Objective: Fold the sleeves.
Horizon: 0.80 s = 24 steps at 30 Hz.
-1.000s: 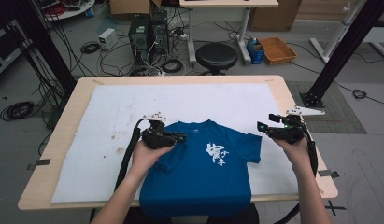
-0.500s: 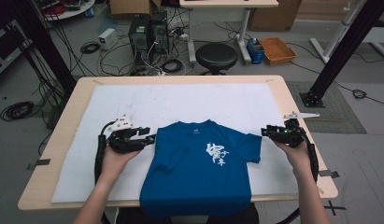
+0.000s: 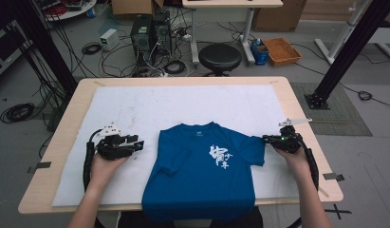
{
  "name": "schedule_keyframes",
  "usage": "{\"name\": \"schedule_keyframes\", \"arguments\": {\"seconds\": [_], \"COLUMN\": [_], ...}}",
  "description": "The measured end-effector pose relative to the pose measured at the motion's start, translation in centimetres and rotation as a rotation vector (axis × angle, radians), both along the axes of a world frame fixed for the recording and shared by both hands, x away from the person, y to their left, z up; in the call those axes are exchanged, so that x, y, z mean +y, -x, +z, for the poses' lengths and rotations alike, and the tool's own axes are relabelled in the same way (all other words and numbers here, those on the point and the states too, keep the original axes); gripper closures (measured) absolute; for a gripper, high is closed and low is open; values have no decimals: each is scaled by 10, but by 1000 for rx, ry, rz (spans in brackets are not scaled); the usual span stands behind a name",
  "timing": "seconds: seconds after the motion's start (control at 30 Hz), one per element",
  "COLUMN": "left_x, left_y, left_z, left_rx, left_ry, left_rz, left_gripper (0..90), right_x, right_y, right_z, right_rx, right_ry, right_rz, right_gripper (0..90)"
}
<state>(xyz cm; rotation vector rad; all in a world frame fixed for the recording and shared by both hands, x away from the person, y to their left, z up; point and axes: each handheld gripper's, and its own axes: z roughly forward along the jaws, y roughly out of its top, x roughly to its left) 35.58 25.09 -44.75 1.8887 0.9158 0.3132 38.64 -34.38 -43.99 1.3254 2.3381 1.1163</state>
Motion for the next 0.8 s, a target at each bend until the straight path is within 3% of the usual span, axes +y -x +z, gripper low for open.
{"name": "schedule_keyframes", "arguments": {"seconds": [0.17, 0.27, 0.5, 0.57, 0.6, 0.63, 0.8], "left_x": [-2, -2, -1, -2, -2, -2, -3], "left_y": [-1, -1, -2, -2, -2, -2, -2], "left_z": [-2, -2, -2, -2, -2, -2, -2], "left_rx": [10, 12, 16, 18, 18, 21, 21], "left_ry": [0, 3, 19, 17, 17, 16, 10], "left_rz": [-14, -16, -21, -25, -25, -27, -30], "left_gripper": [545, 544, 543, 543, 543, 543, 539], "right_x": [4, 17, 85, 107, 107, 128, 169], "right_y": [12, 19, 34, 34, 34, 33, 23], "right_z": [19, 38, 70, 73, 73, 73, 60], "right_rx": [-21, -30, -36, -38, -38, -25, 2], "right_ry": [-67, -101, -57, -35, -35, -22, 0], "right_rz": [-8, 3, 79, 105, 105, 119, 156], "right_gripper": [891, 891, 891, 891, 891, 891, 871]}}
